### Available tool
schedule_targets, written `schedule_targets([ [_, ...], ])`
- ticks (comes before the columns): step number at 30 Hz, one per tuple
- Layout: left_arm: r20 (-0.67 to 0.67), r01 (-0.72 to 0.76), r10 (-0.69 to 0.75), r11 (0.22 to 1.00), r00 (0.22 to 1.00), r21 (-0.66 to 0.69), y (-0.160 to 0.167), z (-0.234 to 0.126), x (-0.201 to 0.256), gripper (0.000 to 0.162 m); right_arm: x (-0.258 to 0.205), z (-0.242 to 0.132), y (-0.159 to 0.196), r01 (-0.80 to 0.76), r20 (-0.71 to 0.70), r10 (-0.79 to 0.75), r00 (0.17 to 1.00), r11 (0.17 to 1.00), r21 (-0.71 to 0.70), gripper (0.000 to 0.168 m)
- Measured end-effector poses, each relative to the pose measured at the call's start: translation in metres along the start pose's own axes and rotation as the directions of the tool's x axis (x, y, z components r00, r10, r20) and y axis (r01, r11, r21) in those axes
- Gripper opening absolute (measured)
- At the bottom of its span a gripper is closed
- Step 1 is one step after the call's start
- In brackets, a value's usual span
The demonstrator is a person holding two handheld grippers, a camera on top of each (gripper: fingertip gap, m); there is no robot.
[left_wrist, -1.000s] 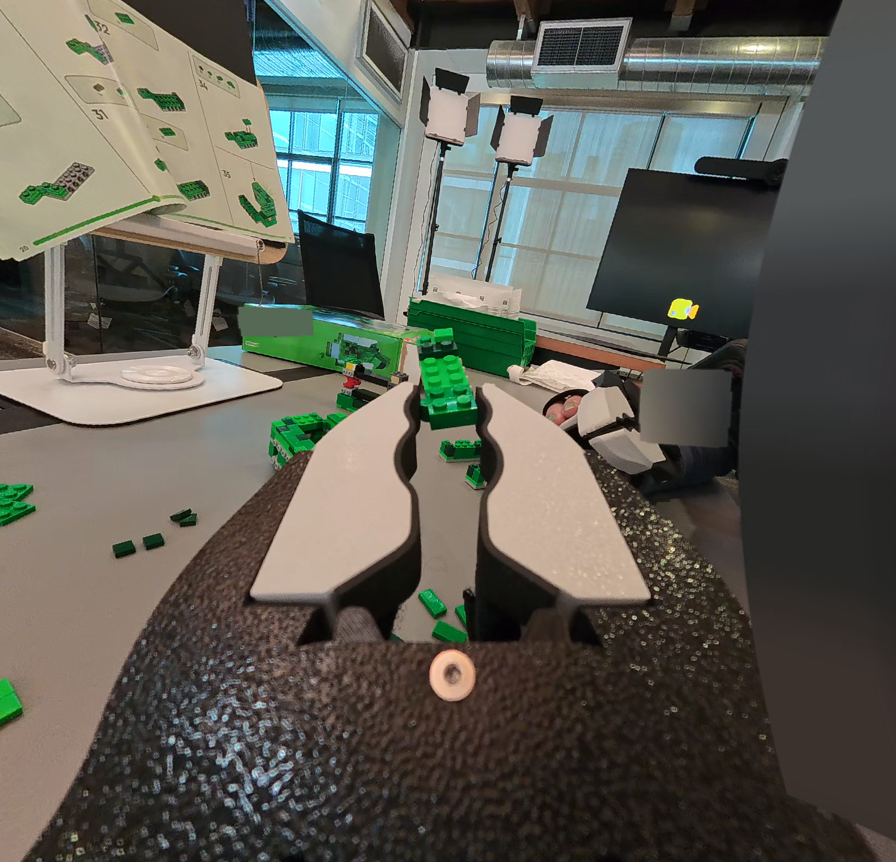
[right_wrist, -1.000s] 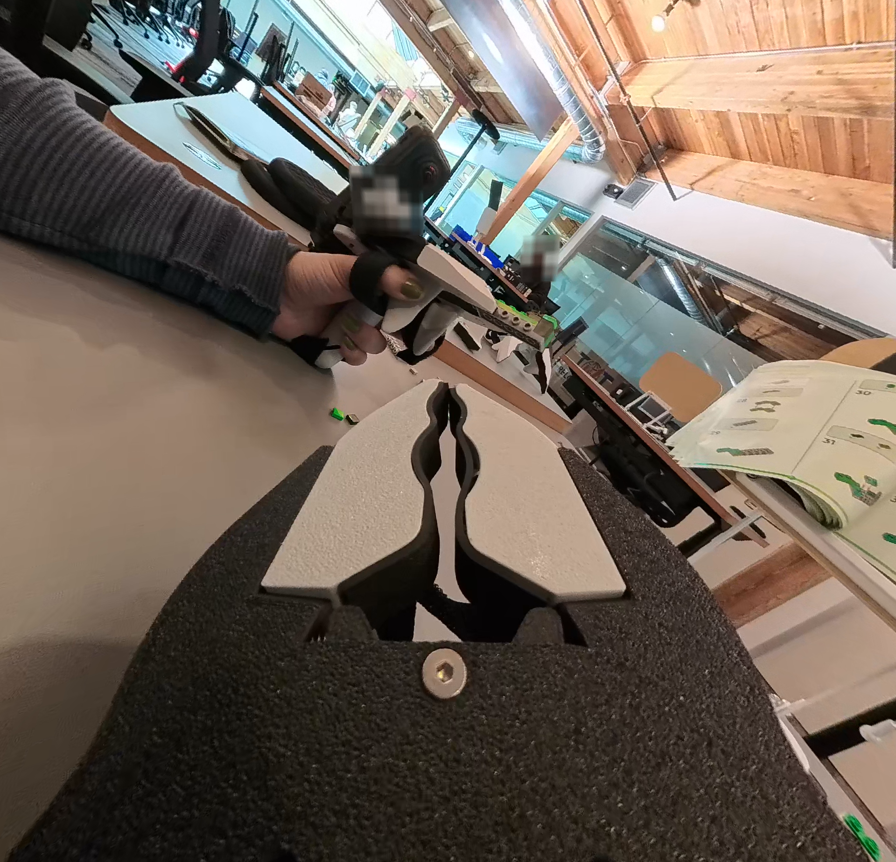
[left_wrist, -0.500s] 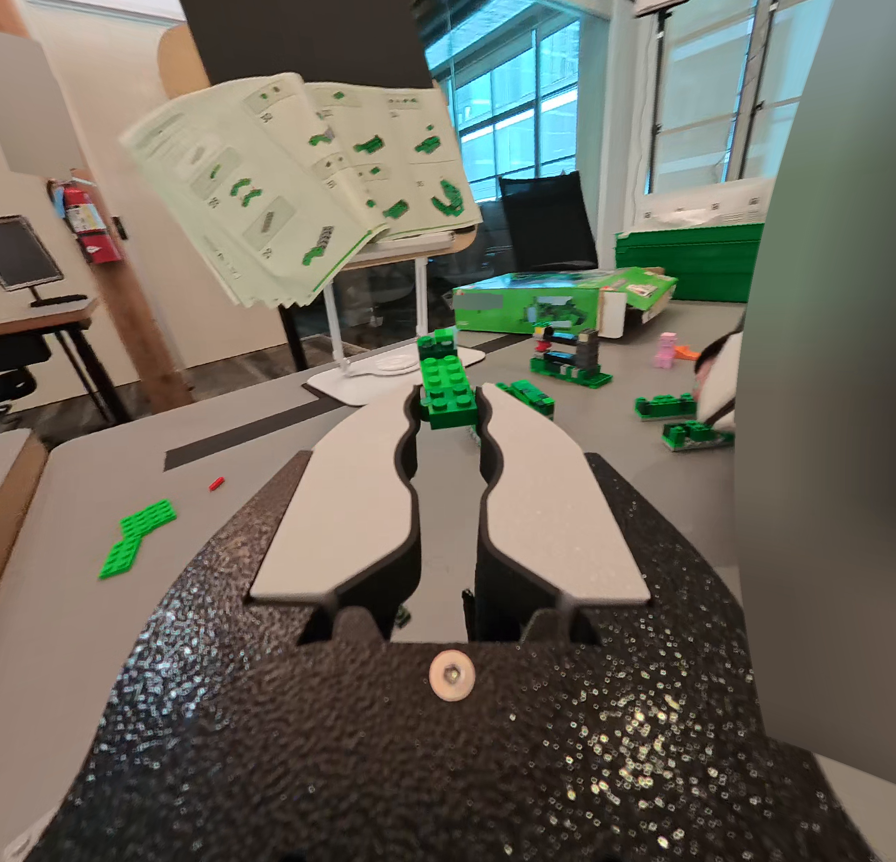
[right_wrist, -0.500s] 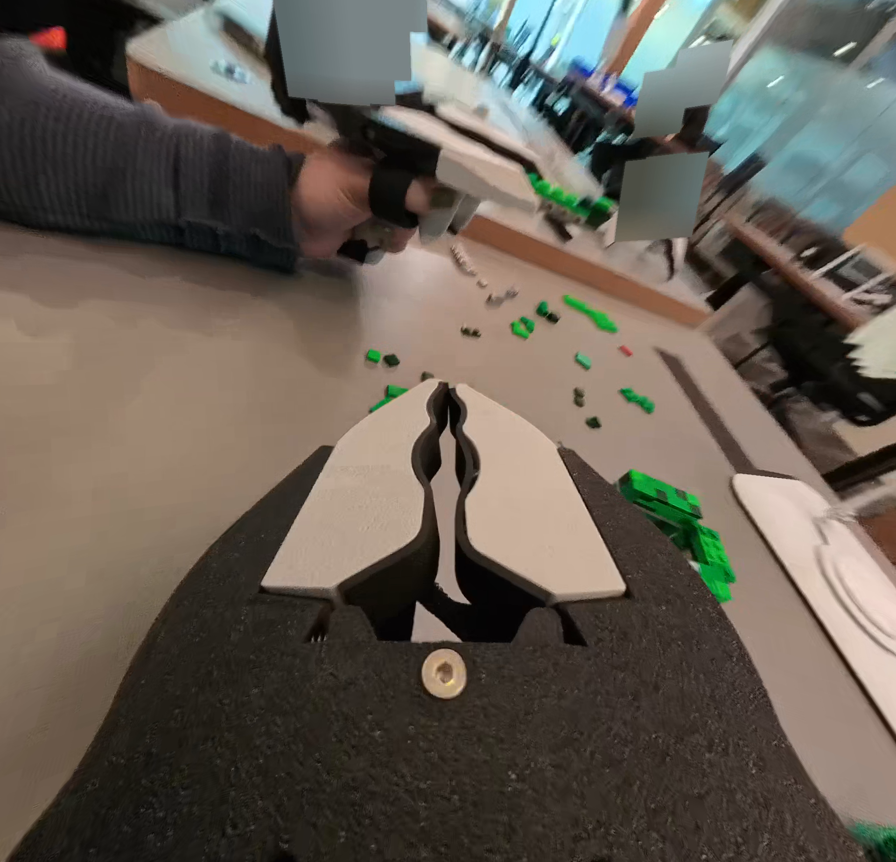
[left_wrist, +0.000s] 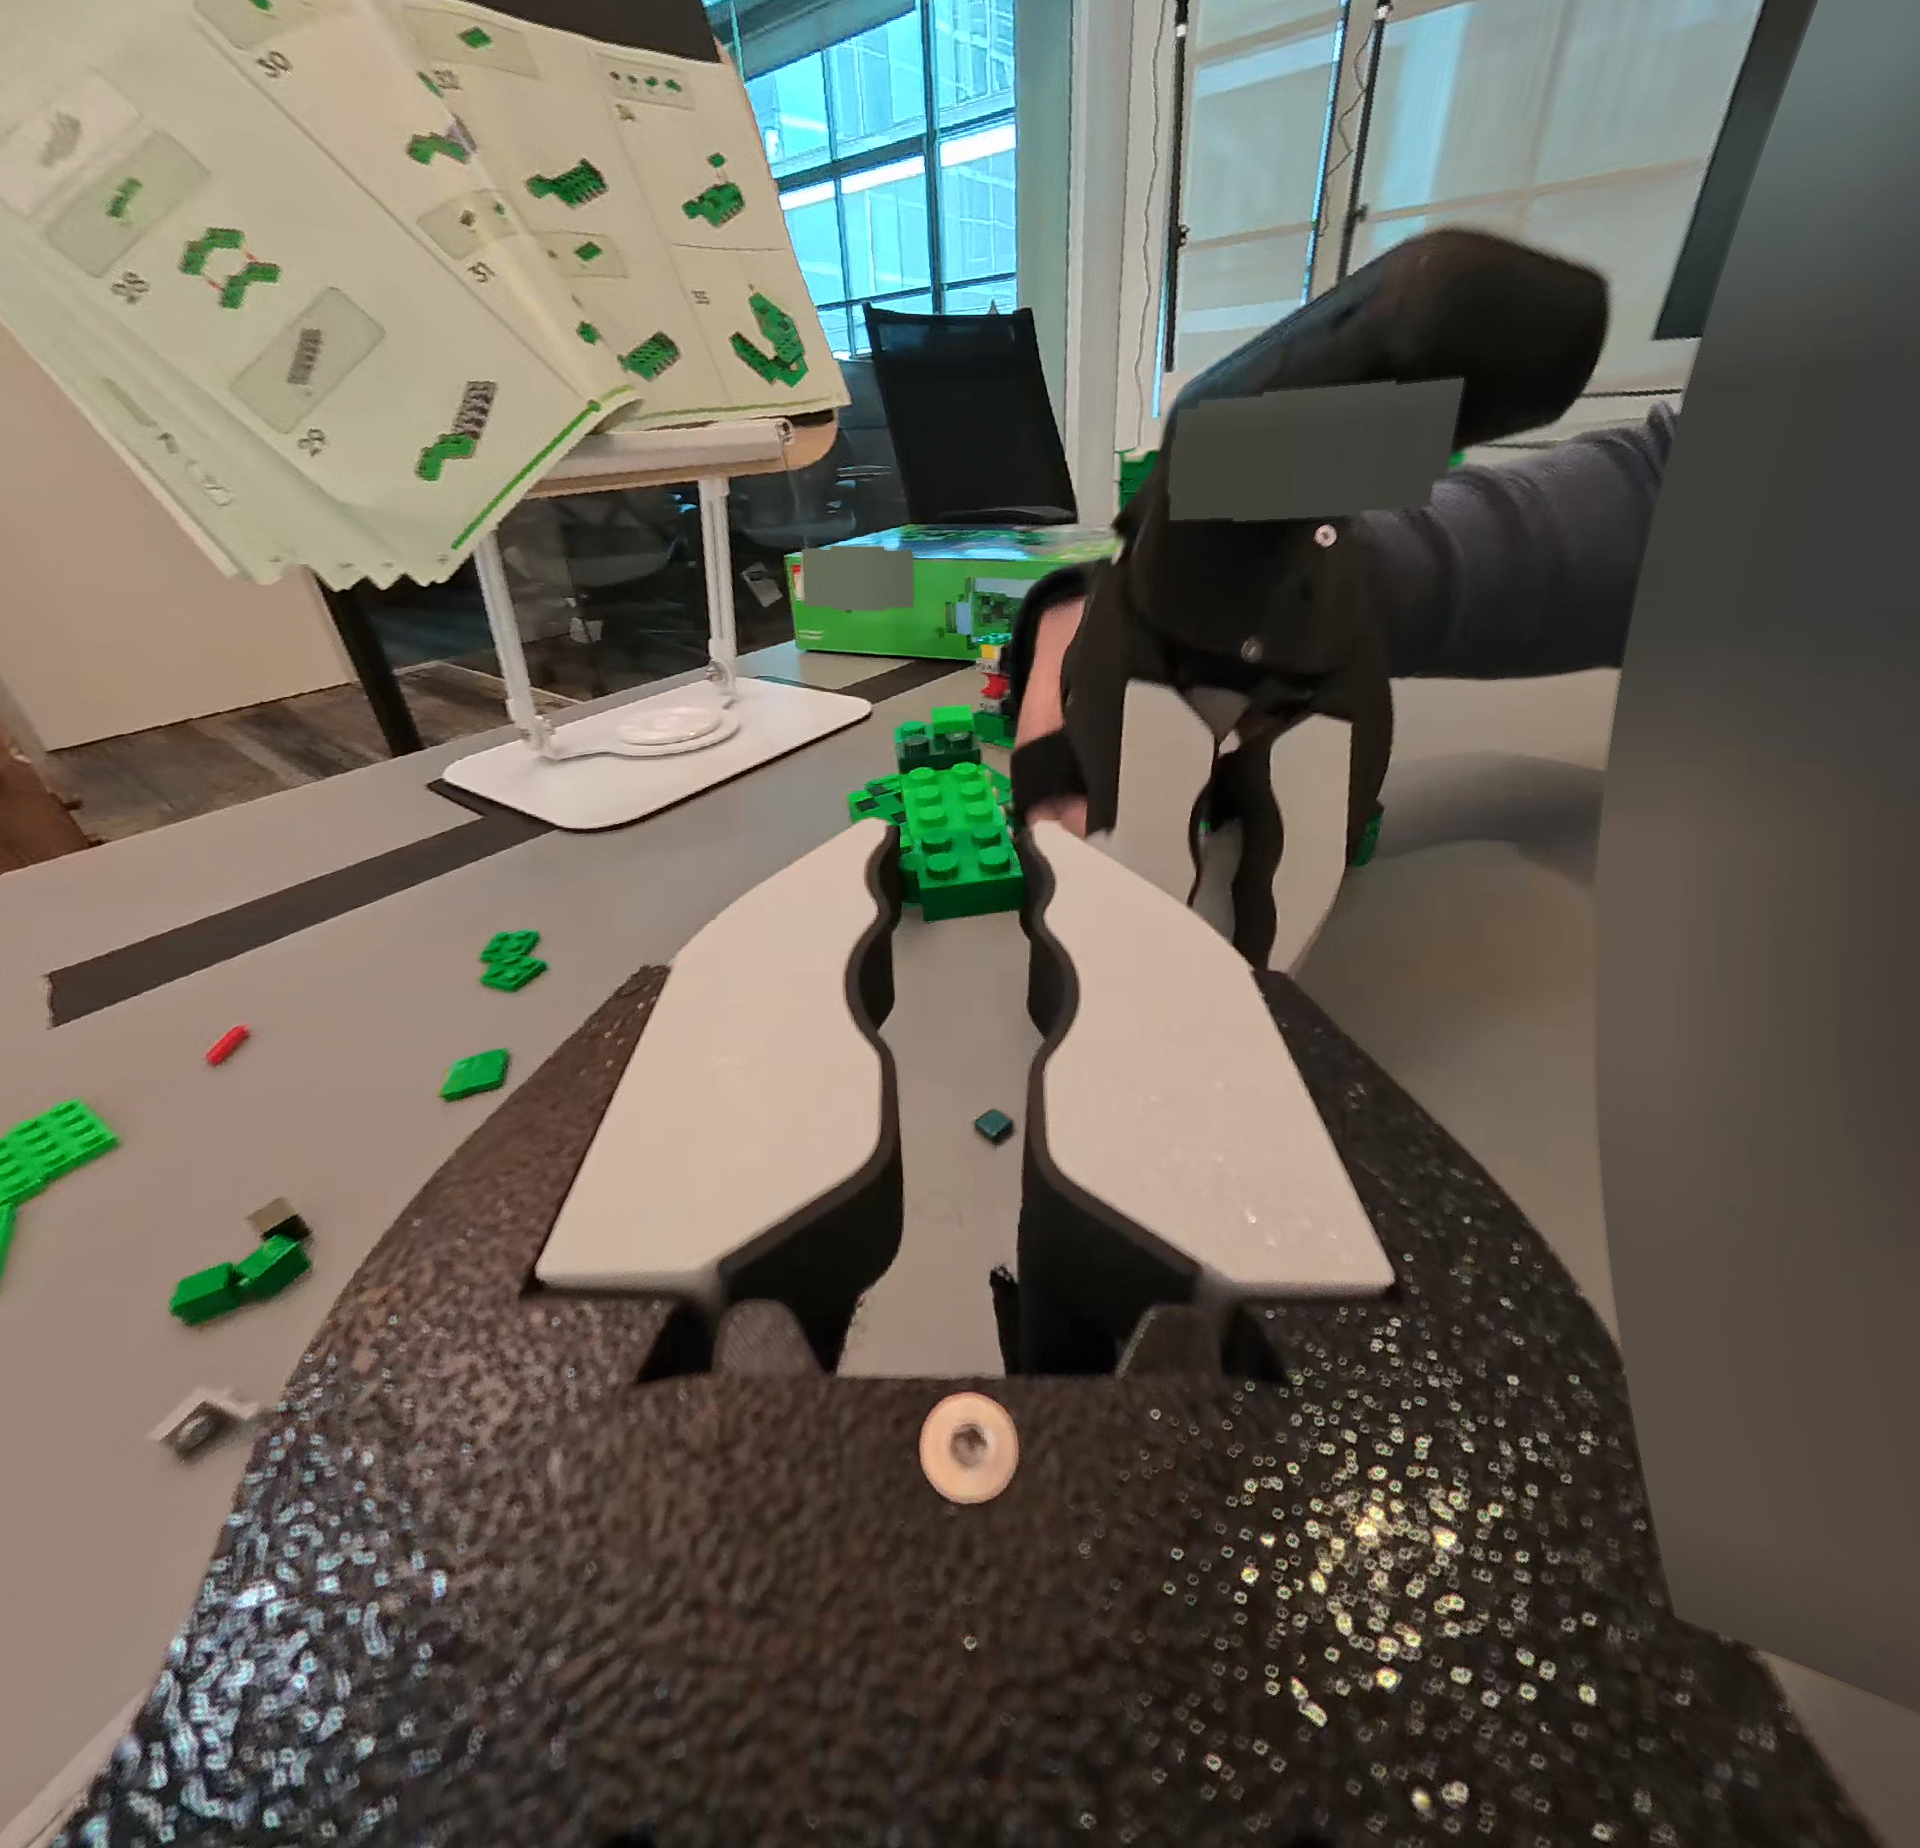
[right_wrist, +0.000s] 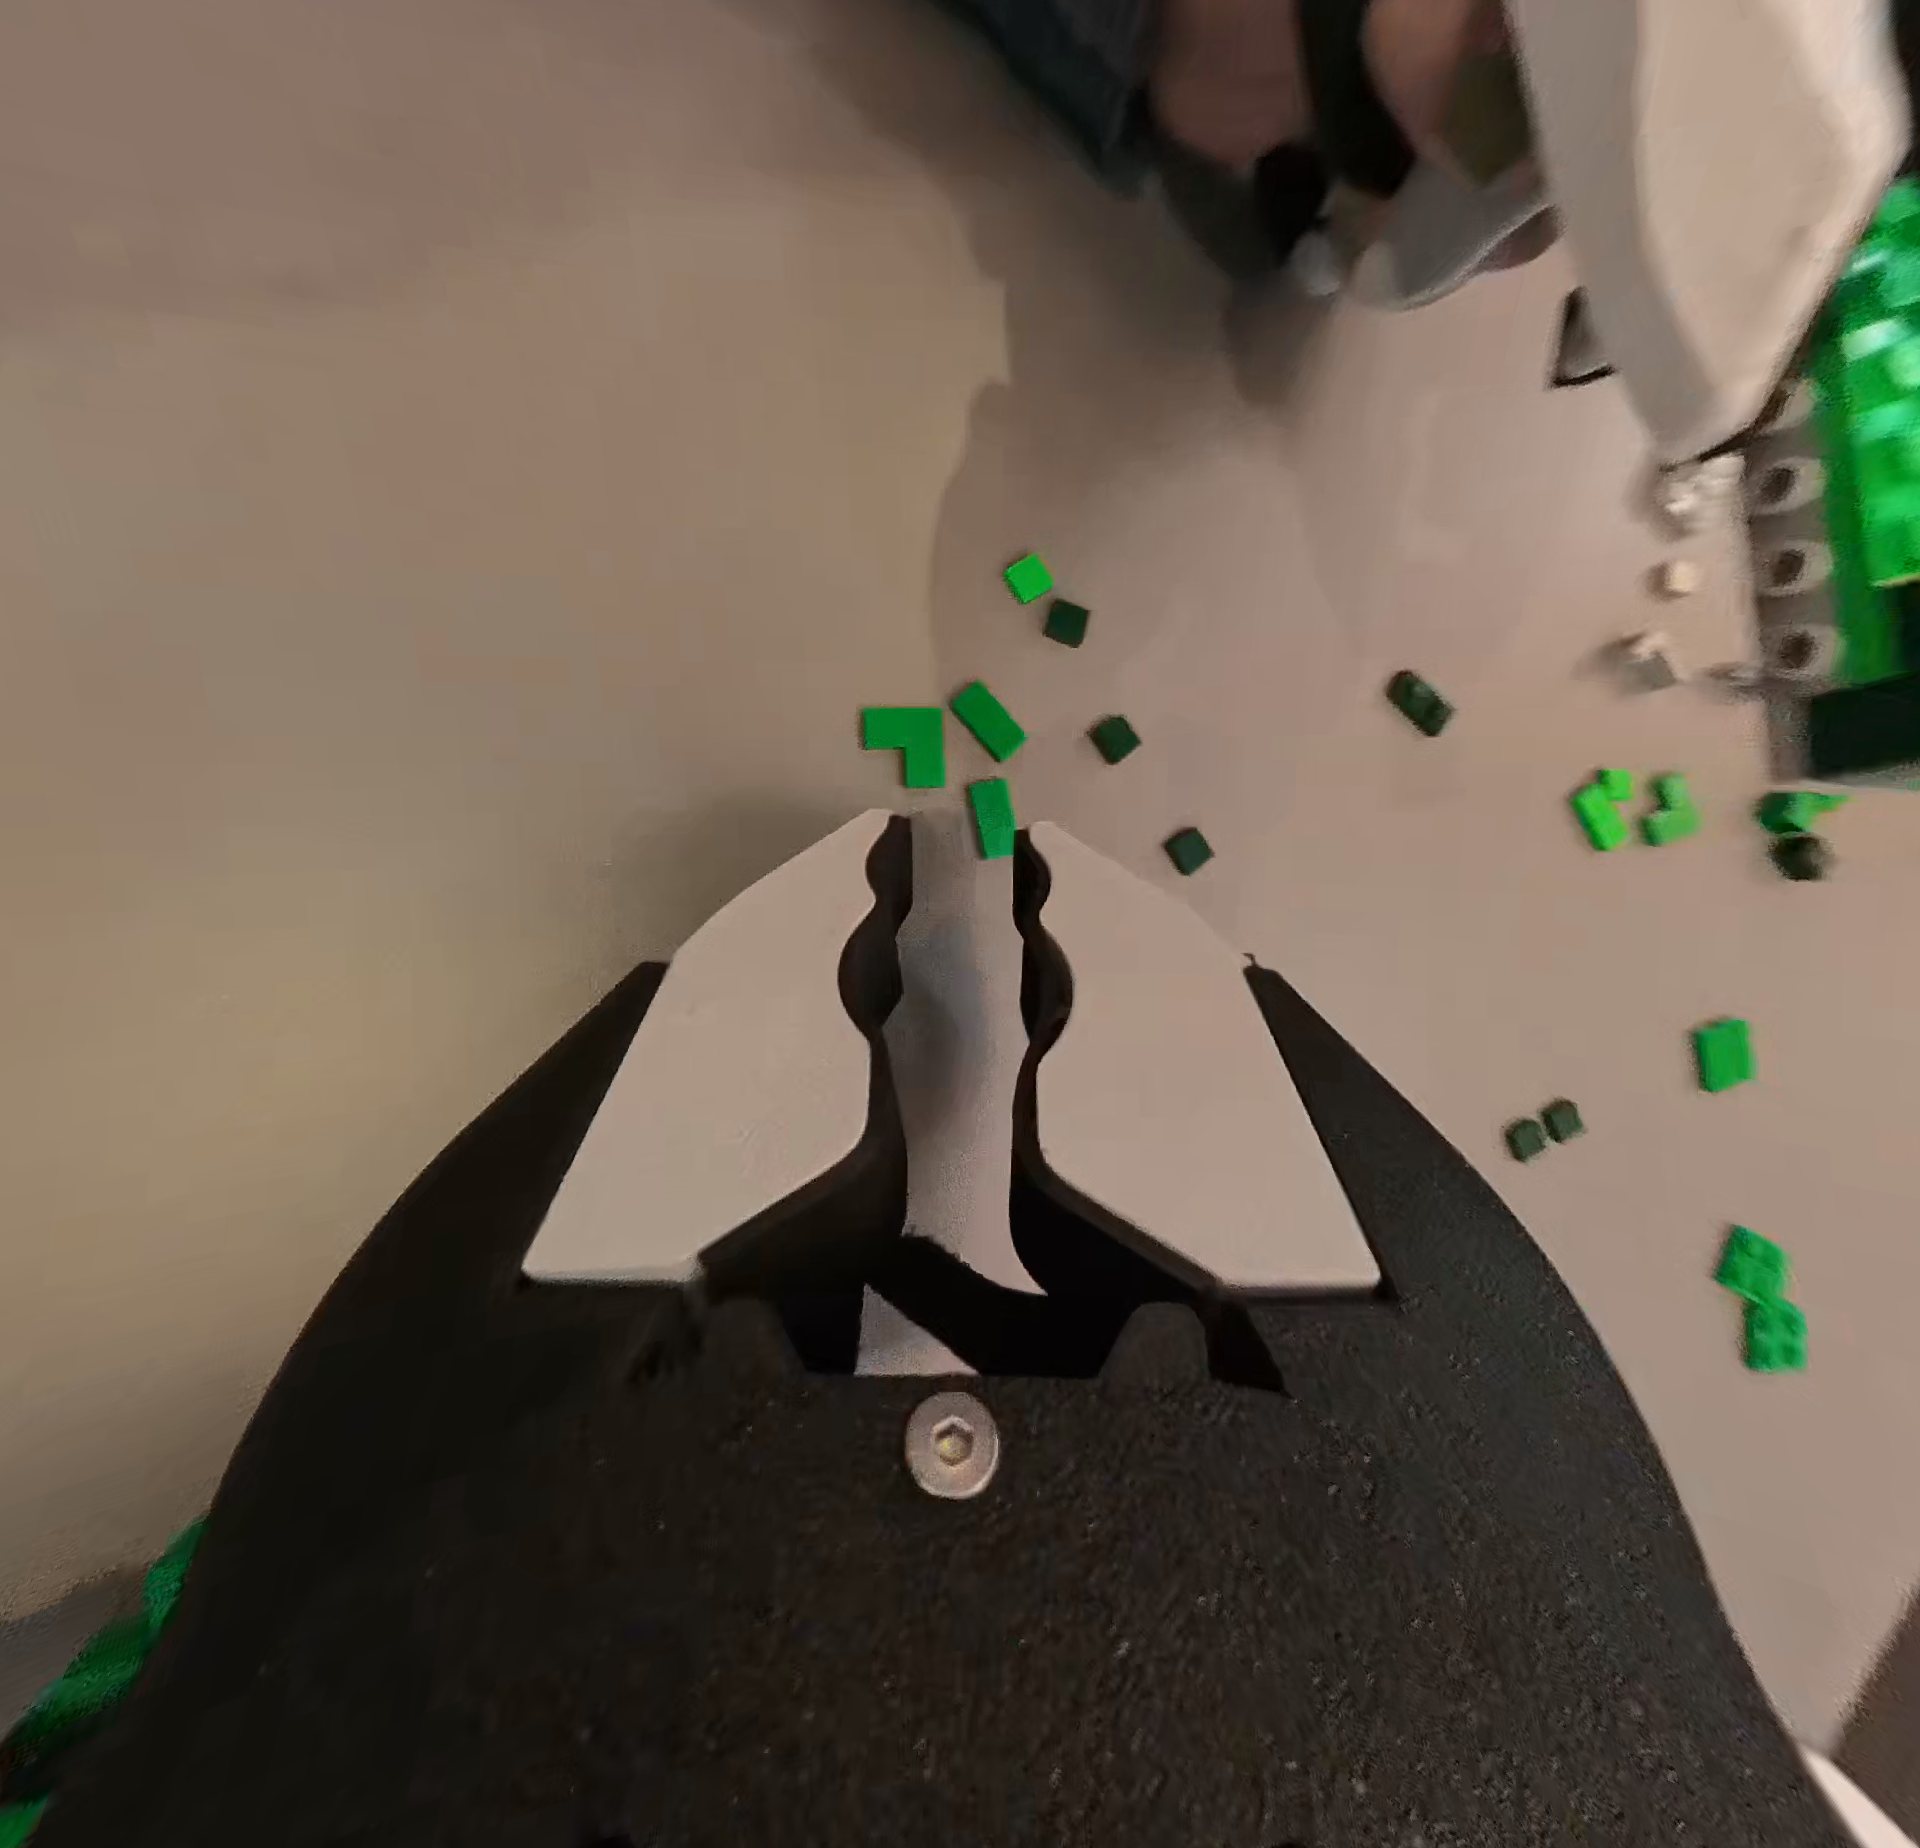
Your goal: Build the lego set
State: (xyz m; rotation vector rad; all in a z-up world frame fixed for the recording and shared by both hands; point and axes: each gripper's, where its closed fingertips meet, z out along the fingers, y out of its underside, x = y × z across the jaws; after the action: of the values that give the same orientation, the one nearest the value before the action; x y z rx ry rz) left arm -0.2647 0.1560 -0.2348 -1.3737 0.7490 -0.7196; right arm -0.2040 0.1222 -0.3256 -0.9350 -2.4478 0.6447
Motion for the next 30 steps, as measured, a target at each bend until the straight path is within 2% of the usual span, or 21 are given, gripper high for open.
schedule_targets([
  [4, 0.017, 0.002, -0.002, 1.0, 1.0, 0.005, -0.001, -0.004, -0.004, 0.021, -0.012, 0.01, -0.004, -0.019, 0.16, 0.019, 0.987, 1.0, 0.0, 0.017],
  [7, 0.022, 0.003, -0.003, 1.0, 1.0, 0.008, -0.002, -0.005, -0.005, 0.021, -0.005, 0.015, 0.001, 0.059, 0.11, -0.053, 0.993, 0.996, -0.06, 0.017],
  [16, 0.009, 0.012, -0.012, 1.0, 1.0, 0.002, -0.001, -0.004, -0.003, 0.021, 0.008, 0.015, 0.0, 0.047, 0.107, -0.041, 0.993, 0.998, -0.049, 0.011],
  [21, 0.005, 0.021, -0.021, 1.0, 1.0, 0.005, -0.001, -0.005, -0.004, 0.021, 0.011, 0.02, 0.007, 0.069, 0.115, -0.055, 0.992, 0.99, -0.124, 0.011],
  [25, -0.001, 0.022, -0.022, 1.0, 1.0, -0.001, 0.0, -0.004, -0.003, 0.021, 0.006, 0.021, 0.008, 0.044, 0.162, -0.023, 0.987, 0.991, -0.128, 0.009],
  [30, -0.004, 0.021, -0.021, 1.0, 1.0, -0.005, 0.001, -0.003, -0.002, 0.021, 0.006, 0.02, 0.009, 0.037, 0.139, -0.019, 0.99, 0.991, -0.129, 0.007],
])
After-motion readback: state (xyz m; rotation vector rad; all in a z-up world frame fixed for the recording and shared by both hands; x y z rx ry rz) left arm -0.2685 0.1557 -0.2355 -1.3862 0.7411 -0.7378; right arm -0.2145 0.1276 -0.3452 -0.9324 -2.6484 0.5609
